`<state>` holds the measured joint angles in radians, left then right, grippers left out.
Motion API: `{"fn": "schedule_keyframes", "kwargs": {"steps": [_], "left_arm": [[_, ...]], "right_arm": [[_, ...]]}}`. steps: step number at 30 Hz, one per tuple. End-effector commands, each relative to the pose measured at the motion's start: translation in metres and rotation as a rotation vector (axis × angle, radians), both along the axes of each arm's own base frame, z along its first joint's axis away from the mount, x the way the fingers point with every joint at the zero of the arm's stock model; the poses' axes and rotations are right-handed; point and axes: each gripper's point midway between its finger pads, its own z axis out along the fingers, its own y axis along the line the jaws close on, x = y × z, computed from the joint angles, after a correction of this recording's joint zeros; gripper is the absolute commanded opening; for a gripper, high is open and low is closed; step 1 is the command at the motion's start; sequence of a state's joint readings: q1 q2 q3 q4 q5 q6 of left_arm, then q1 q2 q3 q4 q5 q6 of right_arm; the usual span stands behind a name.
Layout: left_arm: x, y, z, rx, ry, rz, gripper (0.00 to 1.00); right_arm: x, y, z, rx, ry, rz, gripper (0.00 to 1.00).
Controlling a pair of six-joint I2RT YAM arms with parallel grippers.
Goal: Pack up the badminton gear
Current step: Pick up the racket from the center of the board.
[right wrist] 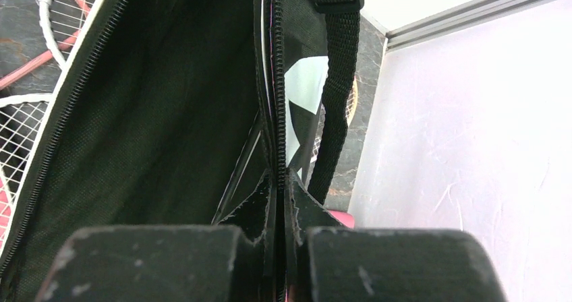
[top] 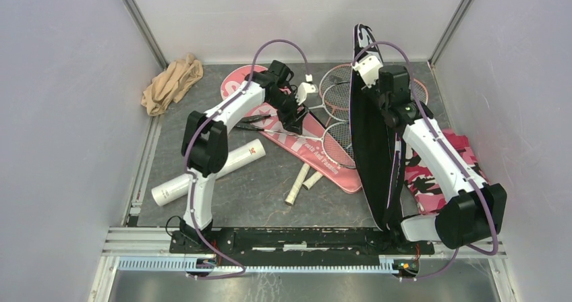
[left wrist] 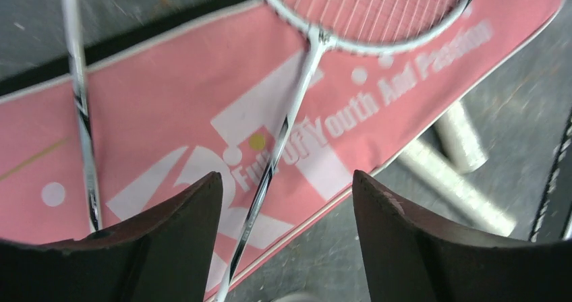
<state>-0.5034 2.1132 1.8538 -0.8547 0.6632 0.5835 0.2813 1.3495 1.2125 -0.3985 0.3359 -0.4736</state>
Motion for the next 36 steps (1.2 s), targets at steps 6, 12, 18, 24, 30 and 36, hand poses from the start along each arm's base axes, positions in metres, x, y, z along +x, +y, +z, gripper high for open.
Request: {"fn": "schedule_keyframes", "kwargs": {"steps": [6,12,18,24,30,36], "left_arm": [[0.004,0.037,-0.049,0.237,-0.102,-0.213,0.70],[0.008,0.043,-0.061,0.278,-0.116,-0.242,0.63],[0.004,0.048,-0.073,0.293,-0.121,-0.252,0.41],[0.007,0.050,-0.071,0.297,-0.184,-0.247,0.26],[0.012,0.053,-0.046,0.303,-0.245,-0.240,0.07],[0.011,0.058,-0.010,0.308,-0.297,-0.242,0.02]], "right_arm": [[-0.003,0.004,-0.006,0.069,0.027,0.022,0.00],[-0.005,0.003,-0.011,0.072,0.038,0.024,0.00],[-0.005,0.002,-0.013,0.077,0.042,0.028,0.00],[-0.004,0.003,-0.013,0.081,0.044,0.032,0.00],[-0.003,0.003,-0.005,0.089,0.032,0.030,0.00],[-0.001,-0.003,0.005,0.098,0.000,-0.015,0.00]]}}
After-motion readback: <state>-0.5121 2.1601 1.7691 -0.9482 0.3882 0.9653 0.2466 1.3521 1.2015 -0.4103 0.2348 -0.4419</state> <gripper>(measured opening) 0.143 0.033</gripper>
